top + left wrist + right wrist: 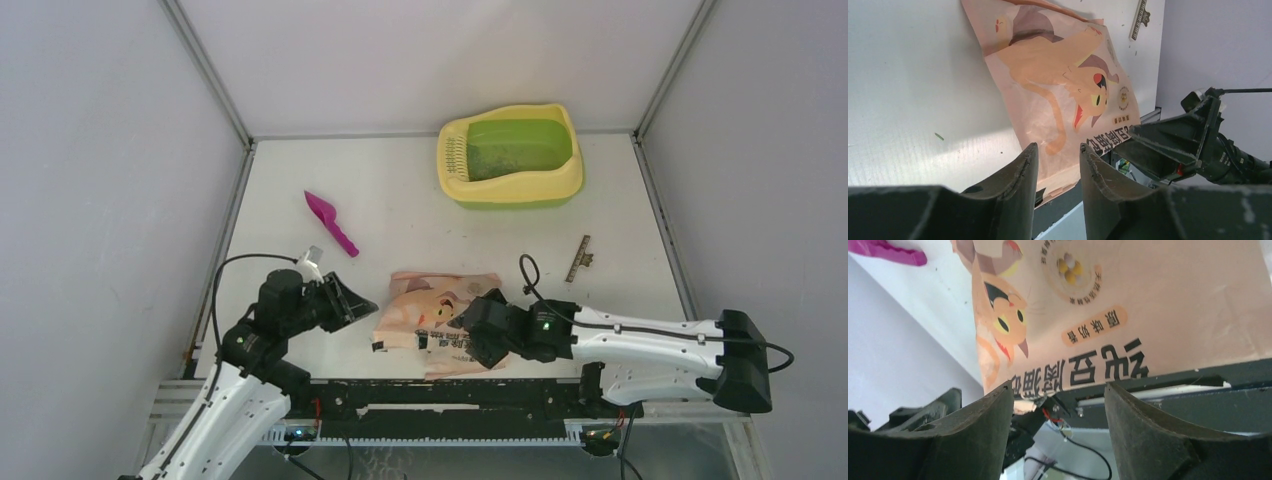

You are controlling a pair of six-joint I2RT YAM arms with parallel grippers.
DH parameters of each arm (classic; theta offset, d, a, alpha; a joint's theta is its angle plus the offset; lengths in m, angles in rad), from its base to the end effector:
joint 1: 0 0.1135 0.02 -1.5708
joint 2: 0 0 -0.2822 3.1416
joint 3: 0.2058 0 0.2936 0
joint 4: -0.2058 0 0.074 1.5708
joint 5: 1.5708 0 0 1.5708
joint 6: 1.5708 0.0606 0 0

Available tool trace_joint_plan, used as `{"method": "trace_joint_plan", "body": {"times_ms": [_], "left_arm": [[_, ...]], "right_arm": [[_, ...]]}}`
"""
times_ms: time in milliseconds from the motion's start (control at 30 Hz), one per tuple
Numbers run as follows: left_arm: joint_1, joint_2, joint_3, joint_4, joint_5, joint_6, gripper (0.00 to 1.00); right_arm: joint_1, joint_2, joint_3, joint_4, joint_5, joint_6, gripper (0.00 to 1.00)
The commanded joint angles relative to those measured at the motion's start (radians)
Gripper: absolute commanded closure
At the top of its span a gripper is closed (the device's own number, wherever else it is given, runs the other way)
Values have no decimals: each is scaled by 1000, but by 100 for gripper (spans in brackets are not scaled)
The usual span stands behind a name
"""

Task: Fill the litter box with clean litter
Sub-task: Close the cat litter bag at the center of the board.

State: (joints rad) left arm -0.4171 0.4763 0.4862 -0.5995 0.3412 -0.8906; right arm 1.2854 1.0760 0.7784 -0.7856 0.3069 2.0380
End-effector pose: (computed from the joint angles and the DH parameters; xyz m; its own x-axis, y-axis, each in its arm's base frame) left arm 0.1426 -0.0854 0.2328 -0.8142 -0.4405 -0.3781 0.0048 0.6461 -0.7632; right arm 0.0852 0.2252 0.2185 -0.6691 0.7427 -0.0273 0.6161 0.5748 0.5385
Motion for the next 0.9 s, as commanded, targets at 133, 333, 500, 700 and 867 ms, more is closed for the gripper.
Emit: {"method": "trace_joint_plan", "body": {"times_ms": [133,333,500,700,867], "left_arm": [[-5,-65,16,-63,47,29,59],[-4,-113,36,-108,48,13,58],[-5,-96,33,-71,55,-24,57],[-4,-106,6,42,33,-182,50],[-3,-94,-30,183,70,-336,42]], "right_arm": [[-67,131,88,-29,83,184,31],[-146,168,145,-28,126,77,53],[-219,157,182,16,143,-51,79],[-288,159,205,73,144,-241,100],[-307,175,202,100,146,-336,100]]}}
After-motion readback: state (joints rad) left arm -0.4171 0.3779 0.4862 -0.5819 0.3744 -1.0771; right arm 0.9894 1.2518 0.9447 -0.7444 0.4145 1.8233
